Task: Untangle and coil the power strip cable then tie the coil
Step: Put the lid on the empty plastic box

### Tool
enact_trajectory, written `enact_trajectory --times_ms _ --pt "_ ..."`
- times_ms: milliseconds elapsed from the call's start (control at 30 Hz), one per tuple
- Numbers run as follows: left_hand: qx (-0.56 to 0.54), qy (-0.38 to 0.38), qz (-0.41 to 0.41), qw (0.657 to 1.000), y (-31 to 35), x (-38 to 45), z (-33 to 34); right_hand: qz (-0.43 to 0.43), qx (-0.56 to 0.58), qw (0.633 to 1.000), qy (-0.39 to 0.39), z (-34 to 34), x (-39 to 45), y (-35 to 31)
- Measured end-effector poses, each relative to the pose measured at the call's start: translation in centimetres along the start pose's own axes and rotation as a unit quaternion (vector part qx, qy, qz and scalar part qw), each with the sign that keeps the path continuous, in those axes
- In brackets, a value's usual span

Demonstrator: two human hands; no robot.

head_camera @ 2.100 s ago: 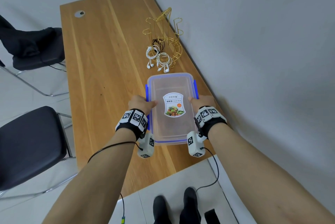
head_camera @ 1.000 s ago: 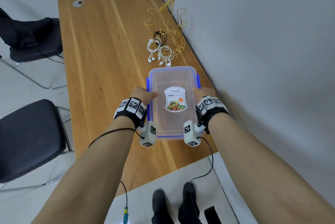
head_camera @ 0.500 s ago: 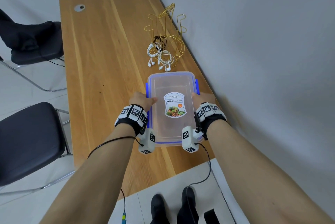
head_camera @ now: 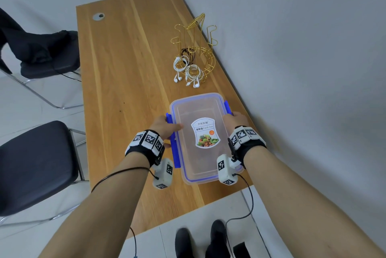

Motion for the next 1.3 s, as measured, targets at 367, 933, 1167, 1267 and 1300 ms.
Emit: enact_trajectory --times_ms 367,933,1167,1267,1300 --pt "-0.06 0.029 0.05 0.997 0.6 0.8 -0.4 -0.041 0.058 0.997 0.021 0.6 1.0 -0.3" --pt "0.009 0.098 0.064 0.993 1.2 0.9 -0.1 -0.003 0.042 0.999 -0.008 1.1 2.3 0.7" --pt "0.013 0.08 0.035 0.996 1.2 1.0 -0.2 0.024 0.013 0.999 -0.022 0.7 2.1 0.6" --pt "0.007 0.081 0.027 0.996 1.4 0.7 -0.2 0.011 0.014 1.0 -0.007 0.8 2.2 0.5" --pt "0.004 0.082 0.024 0.996 1.5 0.6 -0.2 0.002 0.014 1.0 0.002 0.9 2.3 0.4"
Point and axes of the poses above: each hand's wrist, its own x-axis towards the middle knuckle, its own z-axis out of the palm, y = z × x, the point moved 7 cm from there along x, towards the middle knuckle, and after that the axes turned 10 degrees about -x, right-handed, at the moved point
